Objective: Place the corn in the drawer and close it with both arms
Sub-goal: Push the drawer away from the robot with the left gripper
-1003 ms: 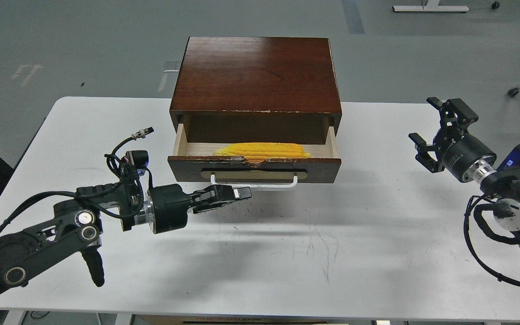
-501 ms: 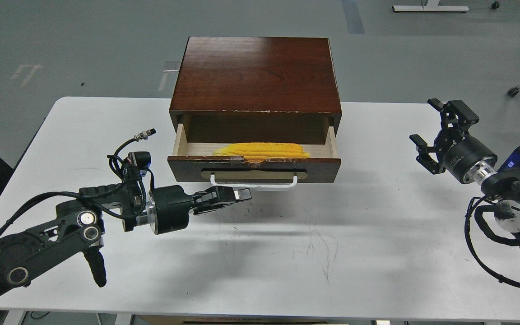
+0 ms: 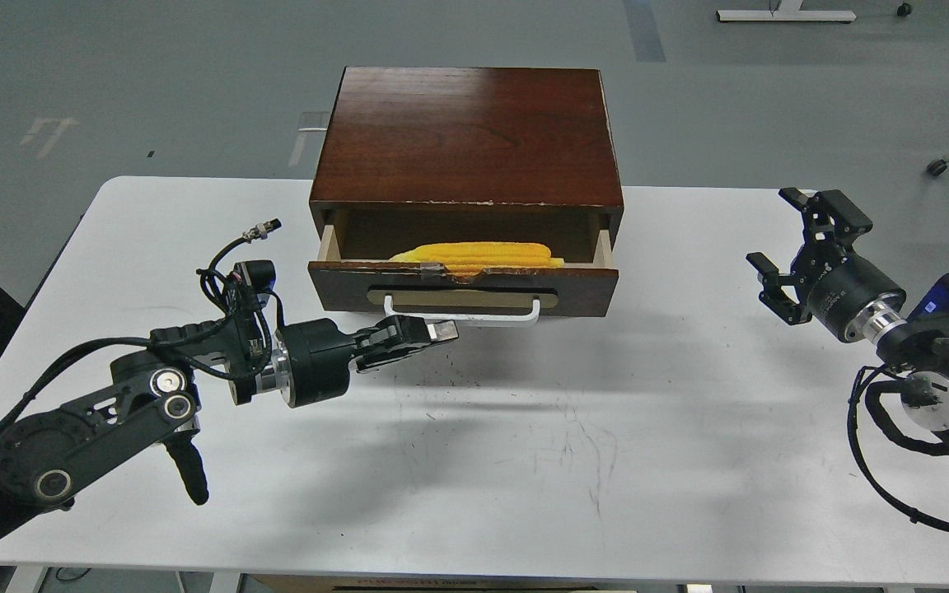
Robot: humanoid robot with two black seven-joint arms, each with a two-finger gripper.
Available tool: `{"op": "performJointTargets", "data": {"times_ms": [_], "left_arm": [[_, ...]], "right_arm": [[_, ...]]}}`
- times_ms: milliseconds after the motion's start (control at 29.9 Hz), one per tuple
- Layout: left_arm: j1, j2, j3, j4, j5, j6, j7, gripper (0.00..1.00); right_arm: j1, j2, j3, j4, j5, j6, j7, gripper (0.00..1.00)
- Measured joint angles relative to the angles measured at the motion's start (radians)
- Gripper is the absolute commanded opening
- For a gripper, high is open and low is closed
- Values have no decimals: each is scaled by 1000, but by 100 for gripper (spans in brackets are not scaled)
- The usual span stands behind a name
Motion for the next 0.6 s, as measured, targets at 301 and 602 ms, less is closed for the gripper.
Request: {"op": "performJointTargets", "data": {"times_ms": [301, 602], "left_arm": [[-25, -25, -1, 66, -1, -1, -1, 0], [-41, -37, -14, 111, -20, -1, -1, 0]], "right_arm": [[-7, -4, 0, 0, 0, -1, 0, 99], [-19, -6, 1, 1, 0, -4, 0, 99]]}}
